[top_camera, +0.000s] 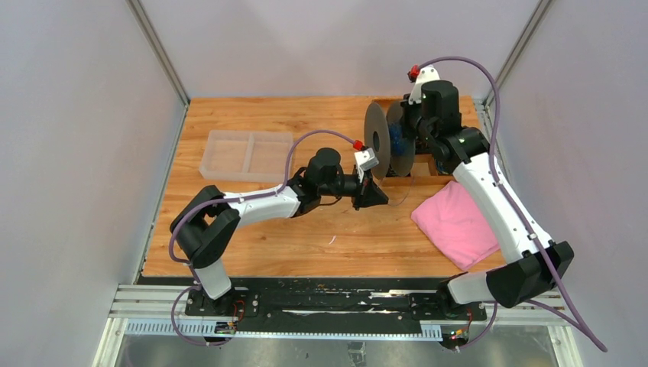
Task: Wrap the cables
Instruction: Wrap the cable around the cable reel.
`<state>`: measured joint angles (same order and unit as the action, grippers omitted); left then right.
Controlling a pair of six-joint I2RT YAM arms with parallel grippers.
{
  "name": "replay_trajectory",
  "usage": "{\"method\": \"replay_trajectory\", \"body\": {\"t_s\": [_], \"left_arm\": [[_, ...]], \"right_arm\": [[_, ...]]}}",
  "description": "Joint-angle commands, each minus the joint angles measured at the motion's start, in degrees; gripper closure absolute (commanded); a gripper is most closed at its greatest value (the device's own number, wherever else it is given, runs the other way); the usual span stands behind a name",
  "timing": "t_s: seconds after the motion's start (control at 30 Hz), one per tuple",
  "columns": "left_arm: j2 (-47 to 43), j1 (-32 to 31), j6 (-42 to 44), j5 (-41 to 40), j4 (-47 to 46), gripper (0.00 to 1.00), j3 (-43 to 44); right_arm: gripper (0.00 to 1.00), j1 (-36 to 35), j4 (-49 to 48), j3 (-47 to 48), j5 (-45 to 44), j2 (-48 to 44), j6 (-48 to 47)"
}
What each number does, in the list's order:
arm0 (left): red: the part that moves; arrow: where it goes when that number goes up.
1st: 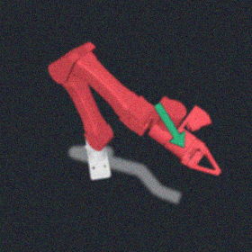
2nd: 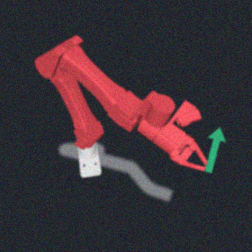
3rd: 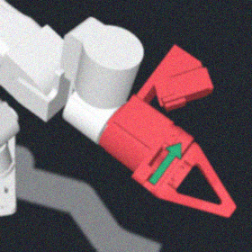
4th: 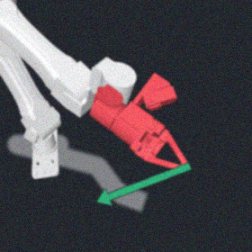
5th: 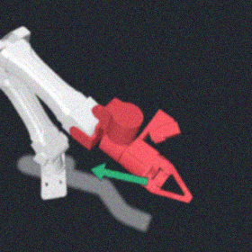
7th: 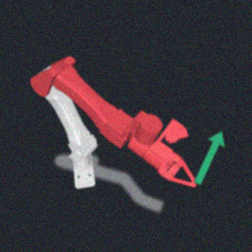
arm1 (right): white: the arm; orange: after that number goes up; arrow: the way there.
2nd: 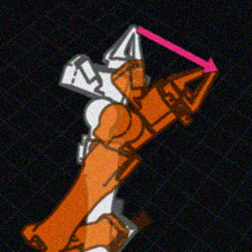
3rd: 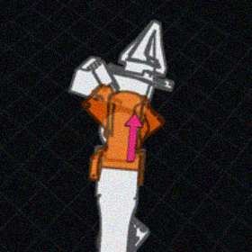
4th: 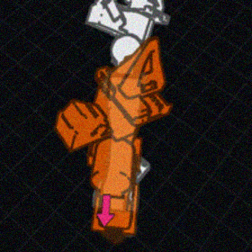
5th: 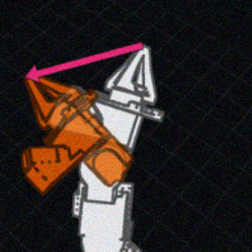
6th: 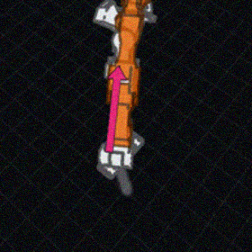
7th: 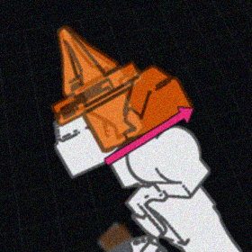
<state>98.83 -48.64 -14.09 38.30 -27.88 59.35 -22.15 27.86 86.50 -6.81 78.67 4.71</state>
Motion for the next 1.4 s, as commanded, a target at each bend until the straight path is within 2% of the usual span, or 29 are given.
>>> {"method": "replay_trajectory", "body": {"t_s": [0.0, 0.27, 0.5, 0.77, 1.1, 1.37], "left_arm": [[-2.6, -1.3, -2.5, 4.8, 2.6, 1.0, 3.1], [-2.8, -1.2, -2.5, 6.9, 12.2, 1.0, 10.9], [-1.8, -1.2, 8.1, 2.8, 36.9, 0.96, 22.4], [2.3, -0.7, 11.5, 2.1, 53.1, 0.95, 35.0], [4.9, 4.1, 4.9, 8.0, 54.3, 0.93, 37.8], [4.8, 8.5, -3.7, 13.5, 47.3, 0.9, 34.3]], "right_arm": [[0.99, -0.3, -9.8, -1.6, -6.7, -0.4, -3.6], [0.99, -3.2, -13.3, -6.7, -9.9, -0.7, -6.7], [0.99, -4.1, -16.0, -10.6, -11.2, -2.4, -10.6], [0.99, -7.0, -19.9, -16.8, -12.5, -4.6, -17.1], [0.99, -8.2, -20.2, -21.3, -7.6, -7.9, -21.7], [0.99, -8.2, -18.8, -22.8, -4.0, -9.5, -22.5]]}}
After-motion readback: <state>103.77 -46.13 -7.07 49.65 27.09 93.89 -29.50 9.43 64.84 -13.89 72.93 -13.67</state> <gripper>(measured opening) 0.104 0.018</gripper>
